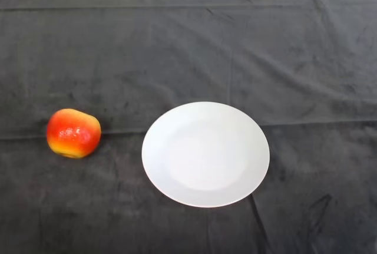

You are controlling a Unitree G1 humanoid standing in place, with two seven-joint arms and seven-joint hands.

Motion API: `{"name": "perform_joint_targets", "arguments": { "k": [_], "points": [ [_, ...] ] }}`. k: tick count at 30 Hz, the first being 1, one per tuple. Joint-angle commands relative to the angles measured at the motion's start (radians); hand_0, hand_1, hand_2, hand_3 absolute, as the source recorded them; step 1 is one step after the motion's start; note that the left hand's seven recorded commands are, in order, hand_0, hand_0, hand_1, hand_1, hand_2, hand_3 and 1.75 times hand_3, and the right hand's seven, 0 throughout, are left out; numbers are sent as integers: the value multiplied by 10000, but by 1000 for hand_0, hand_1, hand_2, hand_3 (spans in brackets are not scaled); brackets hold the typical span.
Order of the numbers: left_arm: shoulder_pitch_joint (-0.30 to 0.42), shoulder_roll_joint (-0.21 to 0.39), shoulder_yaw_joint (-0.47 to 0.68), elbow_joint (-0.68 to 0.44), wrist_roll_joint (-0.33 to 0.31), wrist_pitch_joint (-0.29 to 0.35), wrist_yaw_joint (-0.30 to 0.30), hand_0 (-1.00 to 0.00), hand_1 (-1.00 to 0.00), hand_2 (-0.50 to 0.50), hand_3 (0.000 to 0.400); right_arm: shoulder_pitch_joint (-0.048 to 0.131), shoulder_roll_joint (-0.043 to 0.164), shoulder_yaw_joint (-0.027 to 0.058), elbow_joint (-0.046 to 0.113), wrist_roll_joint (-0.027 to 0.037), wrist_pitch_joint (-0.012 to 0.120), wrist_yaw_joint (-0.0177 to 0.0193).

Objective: Move the apple to the plate

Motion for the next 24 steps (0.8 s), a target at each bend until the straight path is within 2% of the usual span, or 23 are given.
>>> {"name": "perform_joint_targets", "arguments": {
  "k": [1,7,15,24],
  "points": [
    [-384,228,-77,420,341,-19,-29,0,0,0,0,-396,-141,-22,89,214,-125,-23],
    [-398,126,-353,399,585,-70,-10,0,0,0,0,-395,-140,-21,88,214,-125,-23],
    [-376,-65,-1103,354,1319,-155,198,0,0,0,0,-394,-139,-20,86,214,-125,-24],
    [-519,-213,-1762,367,1885,-261,-36,0,0,0,0,-394,-139,-19,84,215,-125,-25]
  ]
}}
